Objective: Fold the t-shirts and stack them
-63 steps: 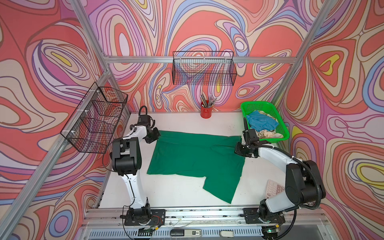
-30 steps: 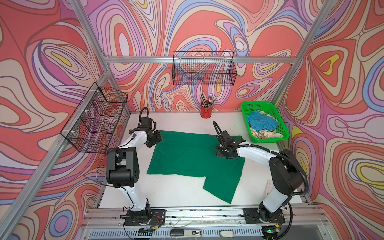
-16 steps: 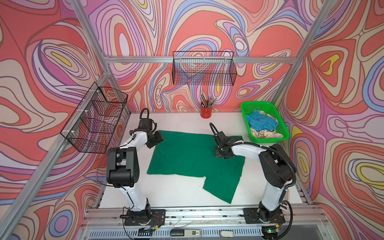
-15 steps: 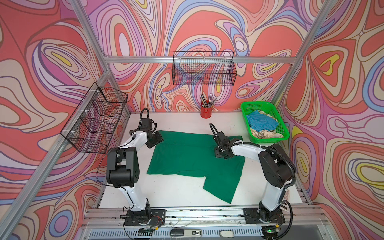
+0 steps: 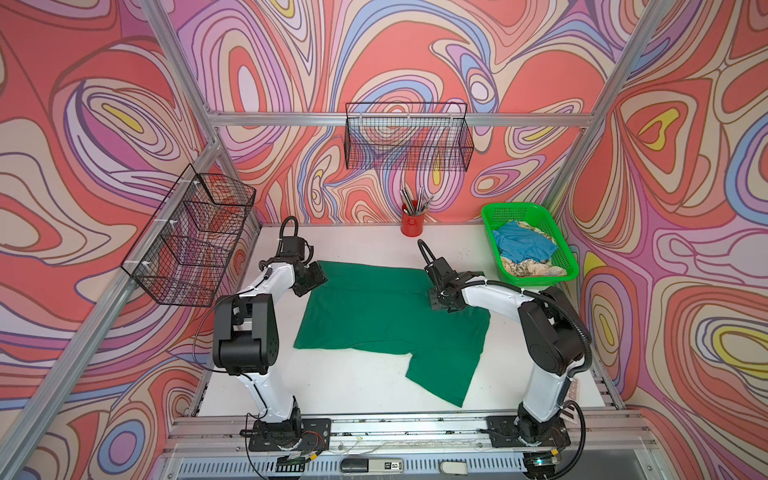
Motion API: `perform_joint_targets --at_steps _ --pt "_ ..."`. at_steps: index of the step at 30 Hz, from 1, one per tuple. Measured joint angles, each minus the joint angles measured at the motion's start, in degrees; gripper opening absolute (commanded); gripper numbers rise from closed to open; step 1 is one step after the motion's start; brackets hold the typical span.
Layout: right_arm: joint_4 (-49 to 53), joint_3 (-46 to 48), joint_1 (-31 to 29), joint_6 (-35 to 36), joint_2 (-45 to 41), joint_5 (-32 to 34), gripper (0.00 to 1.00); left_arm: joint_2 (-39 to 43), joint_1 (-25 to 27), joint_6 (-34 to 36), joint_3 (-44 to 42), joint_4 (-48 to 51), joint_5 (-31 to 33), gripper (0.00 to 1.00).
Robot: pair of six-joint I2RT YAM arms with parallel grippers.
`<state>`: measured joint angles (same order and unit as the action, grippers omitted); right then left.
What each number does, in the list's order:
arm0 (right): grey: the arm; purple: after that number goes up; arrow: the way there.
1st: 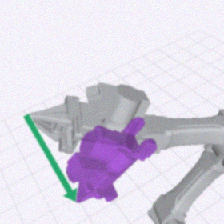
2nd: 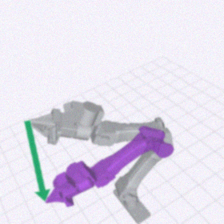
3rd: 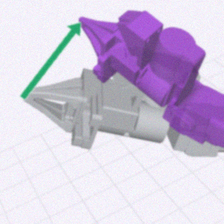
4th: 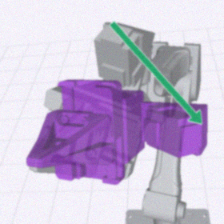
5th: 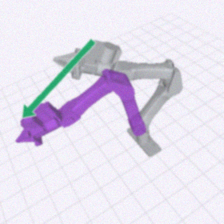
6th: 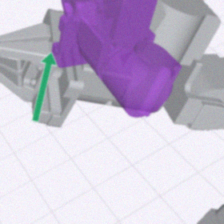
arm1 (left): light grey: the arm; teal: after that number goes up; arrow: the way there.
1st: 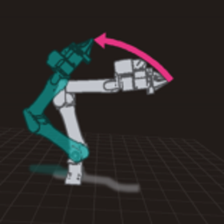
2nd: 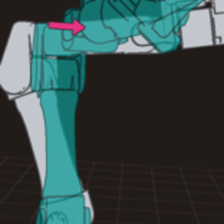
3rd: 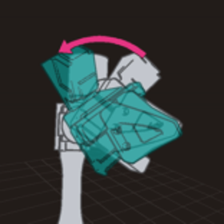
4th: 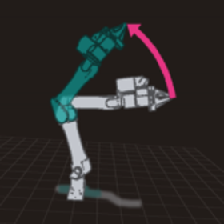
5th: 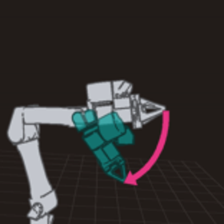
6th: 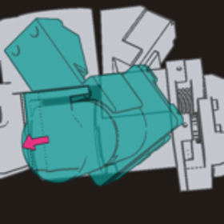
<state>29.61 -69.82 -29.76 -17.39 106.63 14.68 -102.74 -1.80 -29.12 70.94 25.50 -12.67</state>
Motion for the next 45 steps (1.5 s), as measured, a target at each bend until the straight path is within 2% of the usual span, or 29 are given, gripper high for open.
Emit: perform_joint_targets --at_steps 3,8,21,25,33,39,45 --pt "0.8 -2.2 1.2 1.2 0.0 -0.3 0.05 0.0 0.0 0.0 0.0 0.0 -0.4 0.57" --pt "1.6 -5.8 3.8 3.5 2.1 -0.8 0.19 -0.1 0.1 0.0 0.0 0.0 -0.8 0.57" --pt "1.7 -9.7 8.0 6.2 8.6 -0.7 0.32 -0.1 0.4 0.0 0.0 0.0 -1.2 0.57" --pt "1.8 -10.0 8.3 6.2 7.9 -1.0 0.33 -0.1 0.4 0.0 0.0 0.0 -1.2 0.57" --pt "1.2 -7.2 7.1 6.8 0.2 -5.7 0.33 -0.1 0.7 0.0 0.0 0.0 -1.3 0.57" --pt "0.9 -7.1 5.2 8.1 1.9 -9.9 0.31 -0.1 0.8 0.1 0.0 0.0 -1.2 0.57" --pt "2.1 -7.5 5.0 8.4 5.4 -9.8 0.28 -0.1 1.0 0.2 0.0 0.0 -1.3 0.57"
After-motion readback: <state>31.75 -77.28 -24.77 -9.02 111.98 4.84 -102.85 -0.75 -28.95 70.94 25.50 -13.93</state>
